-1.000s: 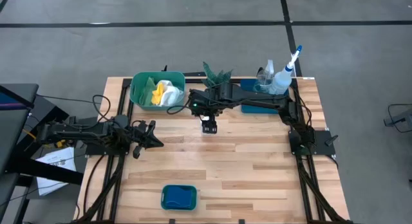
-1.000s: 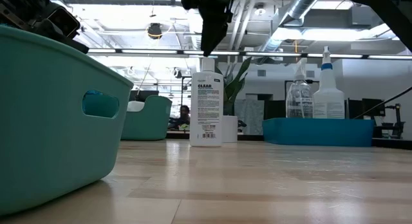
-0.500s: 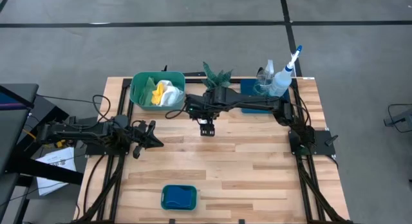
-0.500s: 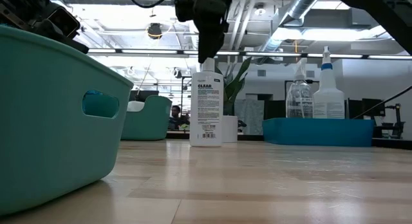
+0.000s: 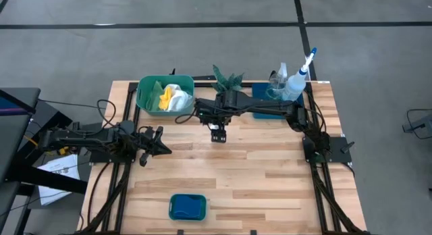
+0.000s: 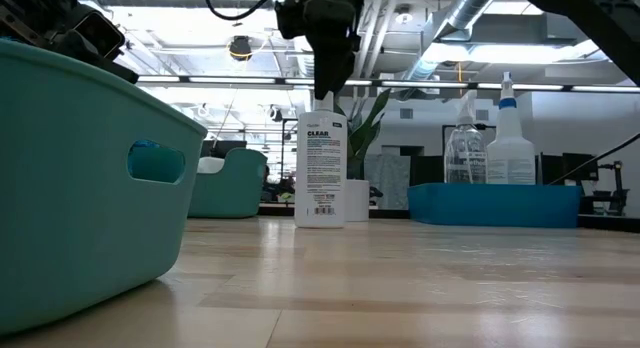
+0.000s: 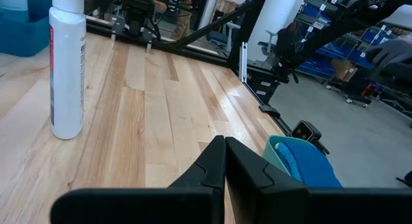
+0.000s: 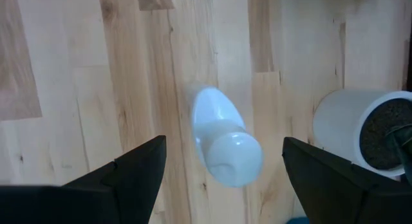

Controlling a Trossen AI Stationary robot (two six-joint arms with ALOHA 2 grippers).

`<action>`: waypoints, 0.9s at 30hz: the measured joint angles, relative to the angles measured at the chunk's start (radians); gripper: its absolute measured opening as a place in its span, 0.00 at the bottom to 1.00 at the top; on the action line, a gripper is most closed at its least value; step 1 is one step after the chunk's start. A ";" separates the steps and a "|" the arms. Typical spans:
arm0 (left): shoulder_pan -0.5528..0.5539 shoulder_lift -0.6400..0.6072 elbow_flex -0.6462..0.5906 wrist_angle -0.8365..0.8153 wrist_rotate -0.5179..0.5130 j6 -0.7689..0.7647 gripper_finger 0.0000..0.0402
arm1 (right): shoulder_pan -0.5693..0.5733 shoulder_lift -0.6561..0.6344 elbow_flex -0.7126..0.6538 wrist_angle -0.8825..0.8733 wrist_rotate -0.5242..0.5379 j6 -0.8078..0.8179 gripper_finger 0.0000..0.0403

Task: Pick & Place Kitchen Items
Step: Put the white plastic restorer bottle into the blue bin

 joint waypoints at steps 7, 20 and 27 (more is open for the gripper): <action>0.000 0.000 0.000 0.000 0.000 0.000 0.01 | 0.000 0.000 0.000 0.001 0.002 0.027 0.75; 0.000 0.000 0.000 0.000 0.002 0.000 0.01 | -0.007 0.000 0.000 0.001 0.002 0.065 0.56; 0.000 0.000 0.000 0.000 0.004 0.000 0.01 | -0.008 0.000 0.000 0.001 0.002 0.080 0.37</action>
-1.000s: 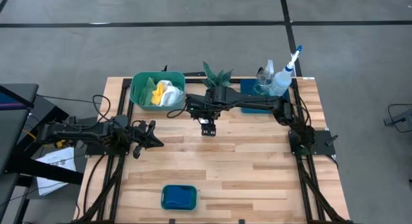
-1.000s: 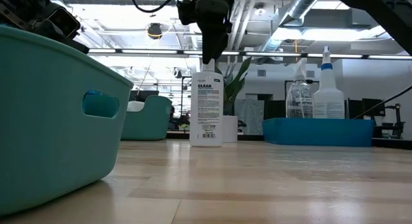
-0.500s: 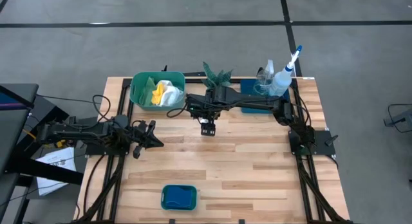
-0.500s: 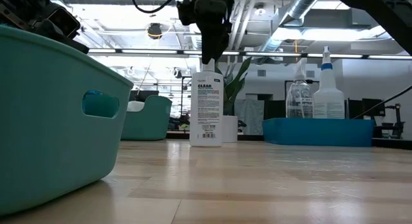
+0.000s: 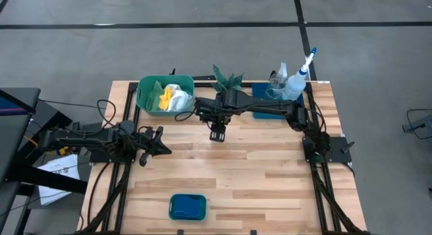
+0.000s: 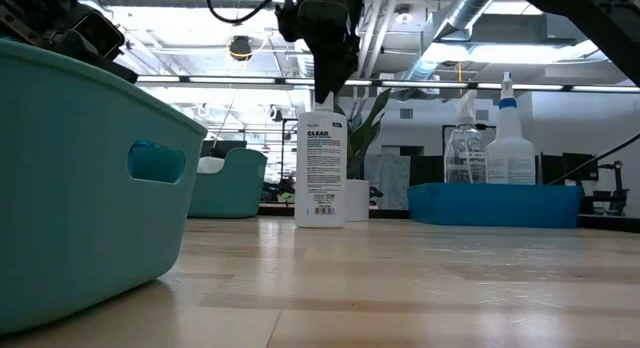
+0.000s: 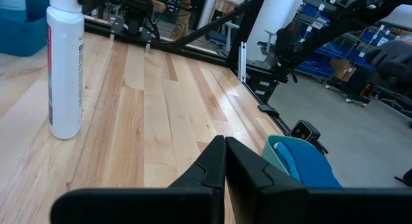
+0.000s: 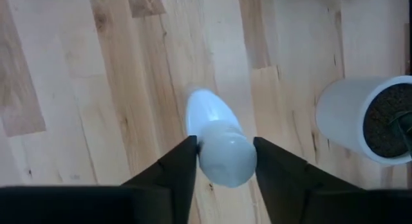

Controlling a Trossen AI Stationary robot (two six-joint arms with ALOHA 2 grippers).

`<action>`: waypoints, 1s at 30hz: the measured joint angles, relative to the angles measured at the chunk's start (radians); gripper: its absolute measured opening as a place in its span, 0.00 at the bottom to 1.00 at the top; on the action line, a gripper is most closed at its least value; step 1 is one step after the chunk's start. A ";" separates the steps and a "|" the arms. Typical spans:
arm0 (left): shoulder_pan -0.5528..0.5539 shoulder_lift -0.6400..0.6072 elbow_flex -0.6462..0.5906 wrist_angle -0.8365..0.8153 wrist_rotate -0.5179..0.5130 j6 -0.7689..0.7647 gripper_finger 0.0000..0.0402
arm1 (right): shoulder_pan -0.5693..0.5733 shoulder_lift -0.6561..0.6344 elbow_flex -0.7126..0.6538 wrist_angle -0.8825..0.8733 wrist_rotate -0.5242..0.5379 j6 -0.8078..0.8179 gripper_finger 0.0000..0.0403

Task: Pick & Place Kitchen Items
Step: Put the white plastic restorer bottle into the blue bin

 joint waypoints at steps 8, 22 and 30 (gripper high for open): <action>0.000 0.000 0.000 0.000 -0.001 0.000 0.01 | 0.001 0.000 0.001 0.013 -0.008 0.008 0.29; 0.000 0.000 0.000 0.000 -0.004 0.000 0.01 | 0.003 0.000 0.001 0.010 -0.031 0.137 0.27; 0.000 0.000 0.000 0.000 -0.004 0.000 0.01 | 0.022 -0.002 0.002 -0.046 -0.053 0.315 0.27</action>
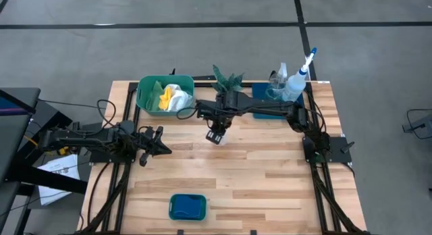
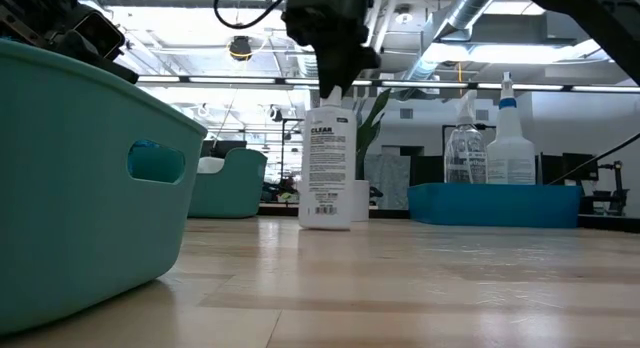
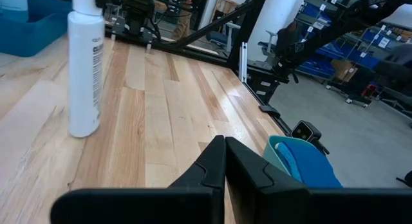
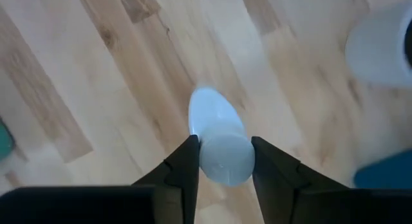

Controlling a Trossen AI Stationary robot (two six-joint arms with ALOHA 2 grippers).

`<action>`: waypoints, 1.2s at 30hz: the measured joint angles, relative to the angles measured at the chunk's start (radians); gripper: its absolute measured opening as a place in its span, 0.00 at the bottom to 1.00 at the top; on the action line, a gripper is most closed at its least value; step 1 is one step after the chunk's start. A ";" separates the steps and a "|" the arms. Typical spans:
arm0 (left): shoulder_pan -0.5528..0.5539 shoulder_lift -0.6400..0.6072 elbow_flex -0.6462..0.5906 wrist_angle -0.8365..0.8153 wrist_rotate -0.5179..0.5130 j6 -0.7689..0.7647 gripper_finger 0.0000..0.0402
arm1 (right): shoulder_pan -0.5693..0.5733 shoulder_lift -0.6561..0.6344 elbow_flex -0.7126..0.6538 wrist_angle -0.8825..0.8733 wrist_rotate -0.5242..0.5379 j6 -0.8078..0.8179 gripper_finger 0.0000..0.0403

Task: Pick & Place Kitchen Items
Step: Put the white plastic restorer bottle into the blue bin

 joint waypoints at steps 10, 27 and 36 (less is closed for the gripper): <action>0.000 0.000 0.000 0.000 0.001 0.000 0.01 | 0.051 -0.005 0.000 -0.049 -0.018 0.206 0.27; 0.000 0.000 0.000 0.000 0.004 0.000 0.01 | 0.173 -0.071 -0.004 -0.098 0.032 0.511 0.27; 0.000 0.006 0.000 0.000 0.000 0.000 0.01 | 0.183 -0.211 -0.003 -0.099 0.155 0.631 0.27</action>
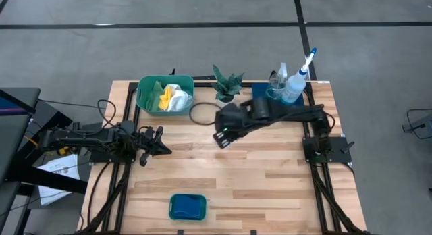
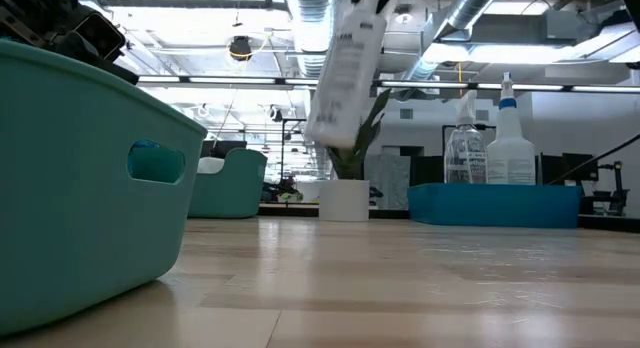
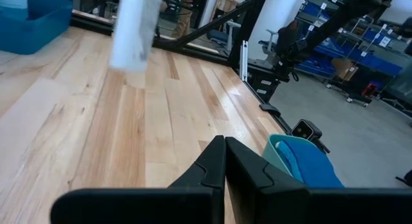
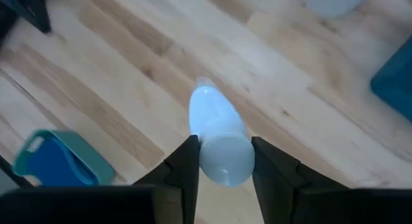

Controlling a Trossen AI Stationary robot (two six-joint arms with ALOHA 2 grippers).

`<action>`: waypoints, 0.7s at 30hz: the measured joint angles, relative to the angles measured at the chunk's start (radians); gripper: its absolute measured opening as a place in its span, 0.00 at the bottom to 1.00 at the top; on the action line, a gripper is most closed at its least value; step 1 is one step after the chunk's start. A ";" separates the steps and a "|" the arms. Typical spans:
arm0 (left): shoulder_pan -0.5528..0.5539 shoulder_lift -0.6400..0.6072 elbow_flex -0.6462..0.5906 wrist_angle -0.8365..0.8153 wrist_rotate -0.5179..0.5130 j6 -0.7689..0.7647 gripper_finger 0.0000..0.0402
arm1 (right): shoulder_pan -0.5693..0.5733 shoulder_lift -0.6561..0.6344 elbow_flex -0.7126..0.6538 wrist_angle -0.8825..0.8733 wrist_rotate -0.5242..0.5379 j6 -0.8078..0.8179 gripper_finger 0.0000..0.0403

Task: Pick & Place Kitchen Items
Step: Put the white plastic restorer bottle into the blue bin

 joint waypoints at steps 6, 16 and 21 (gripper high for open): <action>0.000 0.000 0.000 0.000 0.000 0.000 0.01 | -0.038 -0.081 0.001 0.001 0.043 0.000 0.27; 0.000 0.000 0.000 0.000 0.000 0.000 0.01 | -0.156 -0.137 0.001 0.002 0.020 -0.089 0.27; 0.000 0.000 0.000 0.000 0.001 0.000 0.01 | -0.203 -0.136 0.001 0.002 -0.044 -0.151 0.27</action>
